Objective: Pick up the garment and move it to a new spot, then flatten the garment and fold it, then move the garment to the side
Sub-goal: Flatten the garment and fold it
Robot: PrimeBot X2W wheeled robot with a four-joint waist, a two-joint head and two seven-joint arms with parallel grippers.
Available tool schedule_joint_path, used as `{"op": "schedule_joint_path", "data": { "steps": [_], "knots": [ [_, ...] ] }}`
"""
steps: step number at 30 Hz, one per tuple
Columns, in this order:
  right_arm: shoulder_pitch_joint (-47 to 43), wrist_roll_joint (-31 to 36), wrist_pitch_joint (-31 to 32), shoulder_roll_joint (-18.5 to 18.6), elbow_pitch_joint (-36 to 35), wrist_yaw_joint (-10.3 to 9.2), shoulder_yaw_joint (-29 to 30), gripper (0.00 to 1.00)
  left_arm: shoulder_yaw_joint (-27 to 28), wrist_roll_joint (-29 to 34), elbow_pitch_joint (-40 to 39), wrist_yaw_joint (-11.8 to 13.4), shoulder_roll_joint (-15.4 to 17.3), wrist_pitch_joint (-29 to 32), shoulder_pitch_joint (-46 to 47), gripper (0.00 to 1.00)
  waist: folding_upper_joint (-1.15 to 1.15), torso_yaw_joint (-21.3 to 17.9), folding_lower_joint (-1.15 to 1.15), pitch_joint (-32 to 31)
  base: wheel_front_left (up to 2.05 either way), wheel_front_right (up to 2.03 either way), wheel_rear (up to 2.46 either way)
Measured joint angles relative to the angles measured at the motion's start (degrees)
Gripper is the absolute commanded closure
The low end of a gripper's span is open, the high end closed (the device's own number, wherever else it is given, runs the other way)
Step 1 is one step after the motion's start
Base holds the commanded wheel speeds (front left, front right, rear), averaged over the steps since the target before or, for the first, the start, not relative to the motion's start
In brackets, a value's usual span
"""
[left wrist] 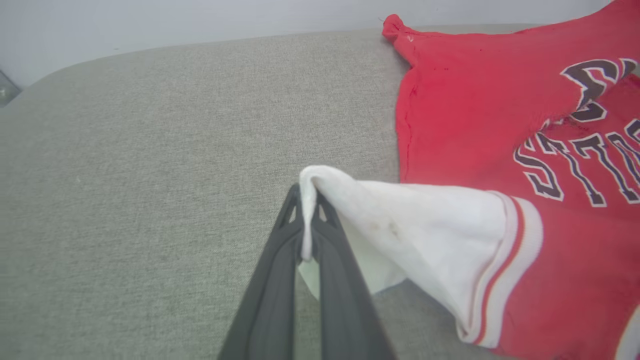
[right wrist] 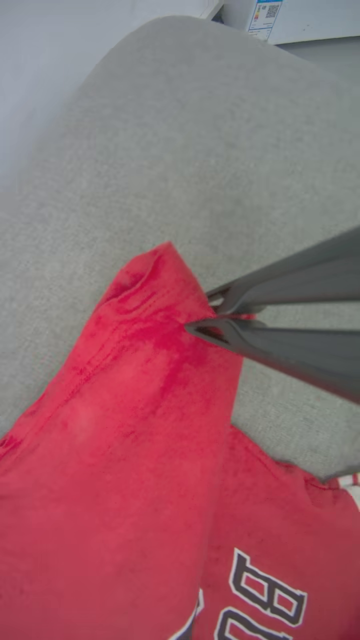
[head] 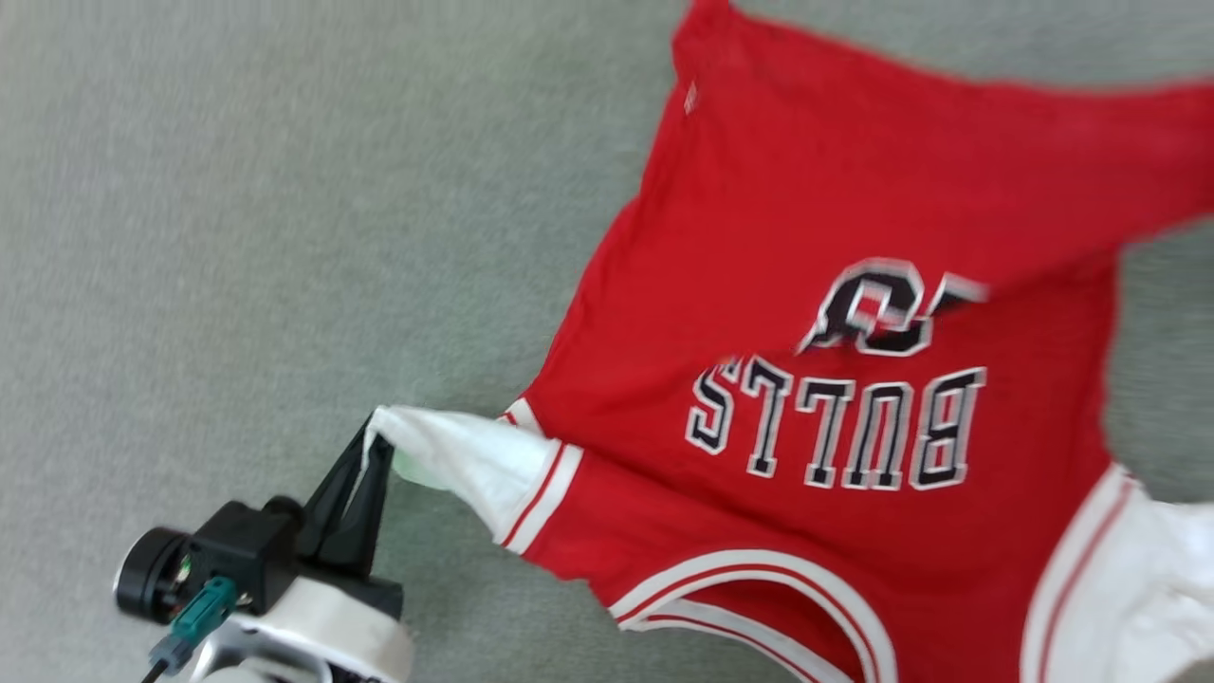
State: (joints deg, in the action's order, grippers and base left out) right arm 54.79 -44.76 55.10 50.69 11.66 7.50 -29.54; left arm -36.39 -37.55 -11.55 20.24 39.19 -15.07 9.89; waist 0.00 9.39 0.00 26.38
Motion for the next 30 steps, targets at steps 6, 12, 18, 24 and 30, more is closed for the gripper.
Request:
{"op": "schedule_joint_path", "data": {
  "steps": [6,12,18,24,30],
  "knots": [
    [-13.8,-5.31,-5.03,6.9,-7.58,0.01,-1.13,1.0,1.33,-1.08,-1.01,1.49,1.99,0.0,-3.55,1.0,0.0,-4.3,0.0,-4.37,0.0,0.0,0.0],
    [-28.76,-8.51,-11.12,10.4,-9.58,0.0,1.83,1.0,2.33,-1.66,-2.02,2.49,3.19,0.0,-6.09,1.0,0.0,-8.42,-0.01,-6.72,0.0,0.0,0.0],
    [-42.74,-9.34,-14.9,9.51,-8.73,0.0,4.0,1.0,2.45,-1.92,-2.35,2.5,3.89,0.02,-6.72,1.0,0.0,-10.27,-0.01,-7.35,0.0,0.0,0.0],
    [-50.57,-9.0,-16.36,5.19,-7.77,0.0,4.33,1.0,2.32,-1.89,-2.31,2.47,4.27,0.35,-6.72,1.0,0.0,-10.34,-0.01,-6.94,0.0,0.0,0.0],
    [-48.62,-7.06,-16.0,3.65,-9.61,0.0,7.9,0.0,2.46,-2.05,-2.21,2.5,4.74,0.78,-6.71,1.0,0.0,-11.06,-0.01,-7.24,0.0,0.0,0.0]
  ]
}}
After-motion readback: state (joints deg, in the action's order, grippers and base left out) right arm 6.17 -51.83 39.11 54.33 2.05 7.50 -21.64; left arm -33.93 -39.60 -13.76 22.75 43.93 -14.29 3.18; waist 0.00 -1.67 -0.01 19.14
